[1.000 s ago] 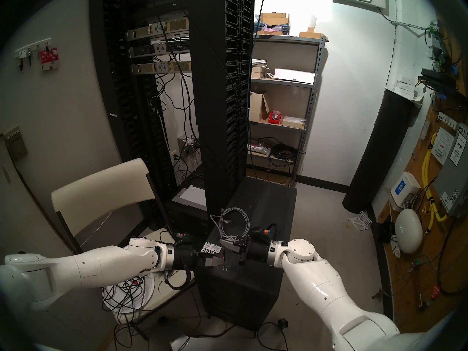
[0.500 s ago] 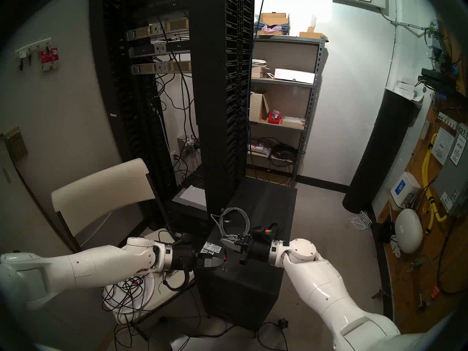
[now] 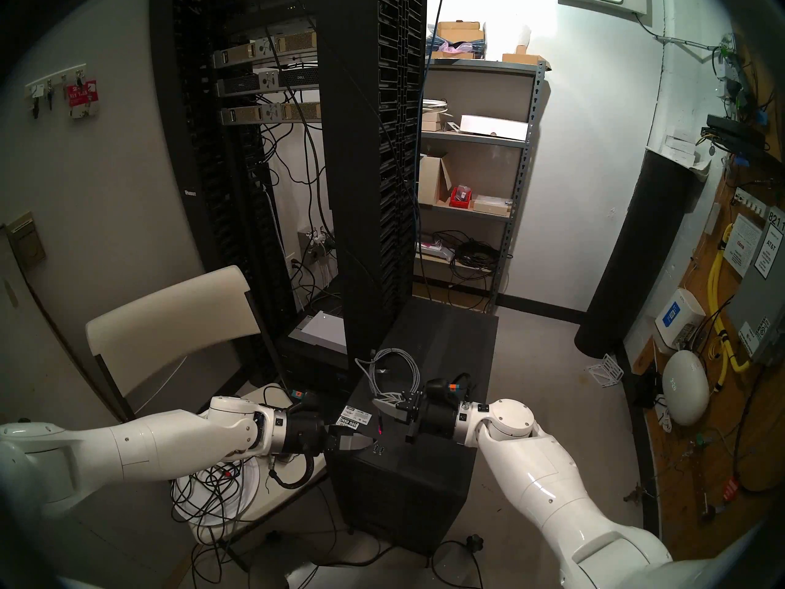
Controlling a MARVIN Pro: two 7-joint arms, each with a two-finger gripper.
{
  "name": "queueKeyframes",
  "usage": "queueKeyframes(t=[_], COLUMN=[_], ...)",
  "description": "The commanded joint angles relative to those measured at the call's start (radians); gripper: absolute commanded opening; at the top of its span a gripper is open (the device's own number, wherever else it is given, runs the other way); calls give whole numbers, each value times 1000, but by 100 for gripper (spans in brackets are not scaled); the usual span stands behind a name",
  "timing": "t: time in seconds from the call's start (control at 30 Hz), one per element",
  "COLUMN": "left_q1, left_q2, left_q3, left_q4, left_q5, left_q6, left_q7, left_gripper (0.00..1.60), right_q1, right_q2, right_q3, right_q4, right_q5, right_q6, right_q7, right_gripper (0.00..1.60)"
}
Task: Insert the cable into the workstation's USB slot
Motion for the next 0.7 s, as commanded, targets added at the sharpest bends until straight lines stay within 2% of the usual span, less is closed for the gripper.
queueKeyframes(t=[0.0,0.07,0.1,0.13,0.17,0.67], left_q1=[47,49,59,62,62,118], left_q2=[-37,-34,-33,-34,-35,-53], left_q3=[-35,-21,-18,-28,-14,-30], left_q4=[-48,-70,-78,-84,-87,-106], left_q5=[53,70,77,103,128,313], left_q6=[-125,-156,-196,-172,-217,-450], left_q7=[130,156,173,185,203,377], left_gripper=[160,160,160,160,160,160], right_q1=[20,23,23,24,23,28], right_q2=[-18,-26,-29,-32,-34,-47], right_q3=[0,-4,-5,-6,-6,-19], right_q4=[-23,-20,-19,-20,-20,-10], right_q5=[-2,-7,-9,-10,-11,-20], right_q6=[-4,-5,-6,-5,-7,-8], right_q7=[-11,-14,-16,-17,-19,-35], right_gripper=[0,0,0,0,0,0])
